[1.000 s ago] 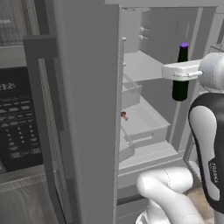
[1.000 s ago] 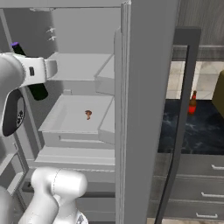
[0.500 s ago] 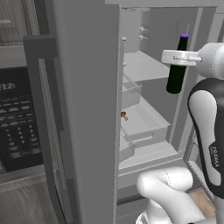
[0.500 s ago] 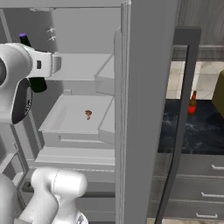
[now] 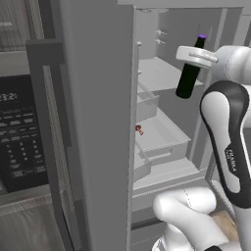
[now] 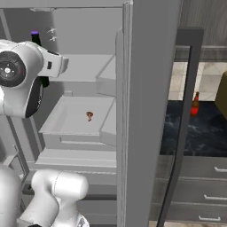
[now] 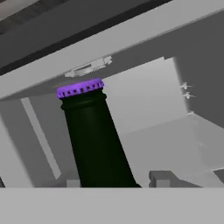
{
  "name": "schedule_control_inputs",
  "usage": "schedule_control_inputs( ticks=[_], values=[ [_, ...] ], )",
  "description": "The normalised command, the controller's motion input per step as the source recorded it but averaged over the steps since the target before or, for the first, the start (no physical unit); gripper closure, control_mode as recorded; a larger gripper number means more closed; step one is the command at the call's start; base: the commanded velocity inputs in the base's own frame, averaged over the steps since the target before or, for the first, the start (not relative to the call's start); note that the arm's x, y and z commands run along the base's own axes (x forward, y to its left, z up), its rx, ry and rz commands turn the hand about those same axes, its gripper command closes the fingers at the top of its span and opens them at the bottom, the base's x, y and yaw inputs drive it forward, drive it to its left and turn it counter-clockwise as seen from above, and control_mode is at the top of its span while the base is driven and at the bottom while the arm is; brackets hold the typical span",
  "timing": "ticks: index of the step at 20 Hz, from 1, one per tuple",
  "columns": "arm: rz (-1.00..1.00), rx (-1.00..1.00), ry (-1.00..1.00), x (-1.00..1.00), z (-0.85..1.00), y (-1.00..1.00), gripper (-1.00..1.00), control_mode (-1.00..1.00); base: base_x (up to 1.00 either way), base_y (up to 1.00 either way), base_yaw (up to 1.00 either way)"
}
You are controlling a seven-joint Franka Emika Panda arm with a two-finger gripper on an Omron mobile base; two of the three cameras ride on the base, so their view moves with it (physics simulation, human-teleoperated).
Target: Place the beers on the top shelf of the fridge to keep them out of children's reach, and place the mushroom on lower shelves for easy access.
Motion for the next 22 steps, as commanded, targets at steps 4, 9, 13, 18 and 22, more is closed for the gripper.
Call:
schedule_control_inputs(
  ticks=[4, 9, 13, 18, 22],
  values=[
    [0.0, 0.0, 0.0, 0.44, 0.0, 0.0, 1.0, -1.0, 0.0, 0.0, 0.0],
    [0.0, 0.0, 0.0, 0.51, -0.07, 0.05, 1.0, -1.0, 0.0, 0.0, 0.0],
    [0.0, -0.04, 0.0, 0.56, -0.21, 0.07, 1.0, -1.0, 0.0, 0.0, 0.0],
    [0.0, -0.07, 0.0, 0.52, -0.25, 0.03, 1.0, -1.0, 0.0, 0.0, 0.0],
    [-0.01, -0.06, 0.0, 0.48, -0.18, 0.01, 1.0, -1.0, 0.0, 0.0, 0.0]
  ],
)
